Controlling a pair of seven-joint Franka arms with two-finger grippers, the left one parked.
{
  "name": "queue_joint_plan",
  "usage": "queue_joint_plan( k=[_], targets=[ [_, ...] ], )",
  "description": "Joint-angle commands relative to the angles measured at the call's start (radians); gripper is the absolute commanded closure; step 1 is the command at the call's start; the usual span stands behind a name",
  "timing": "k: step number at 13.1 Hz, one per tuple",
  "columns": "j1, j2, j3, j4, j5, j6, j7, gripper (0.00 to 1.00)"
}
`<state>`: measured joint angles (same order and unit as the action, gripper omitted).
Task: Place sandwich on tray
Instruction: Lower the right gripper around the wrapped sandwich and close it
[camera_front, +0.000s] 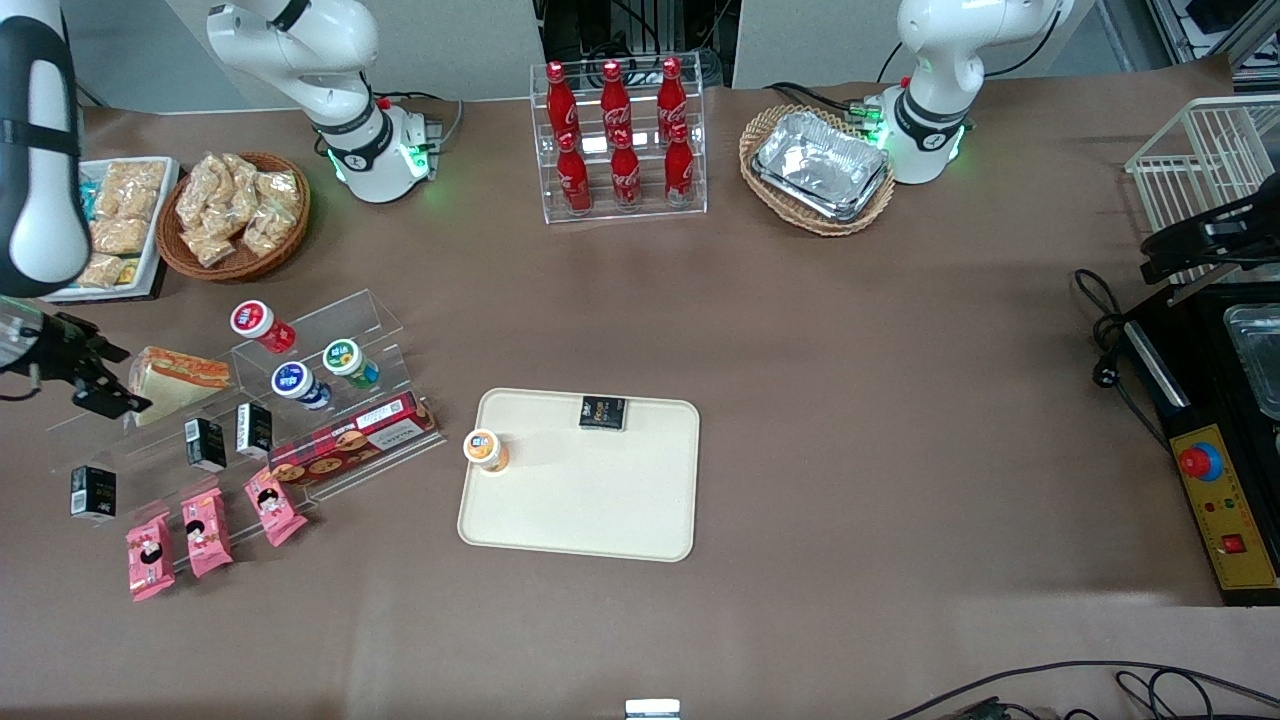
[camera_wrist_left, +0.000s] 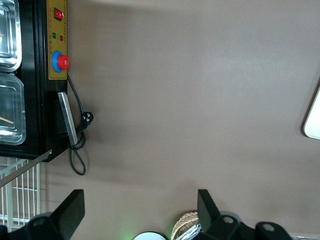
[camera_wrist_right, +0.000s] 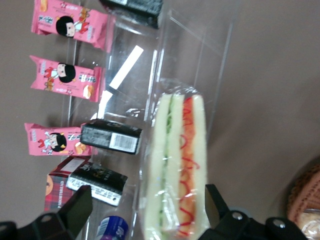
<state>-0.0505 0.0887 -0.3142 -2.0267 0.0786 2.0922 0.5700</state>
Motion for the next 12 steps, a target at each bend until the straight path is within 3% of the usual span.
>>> queue_joint_plan(
  k=[1, 11, 12],
  targets=[
    [0.005, -0.03, 0.02, -0.117, 0.02, 0.138, 0.022, 0.0],
    [-0.014, -0.03, 0.01, -0.136, 0.021, 0.14, -0.105, 0.0],
    [-0.014, -0.026, 0.01, -0.13, 0.021, 0.137, -0.105, 0.07]
  ],
)
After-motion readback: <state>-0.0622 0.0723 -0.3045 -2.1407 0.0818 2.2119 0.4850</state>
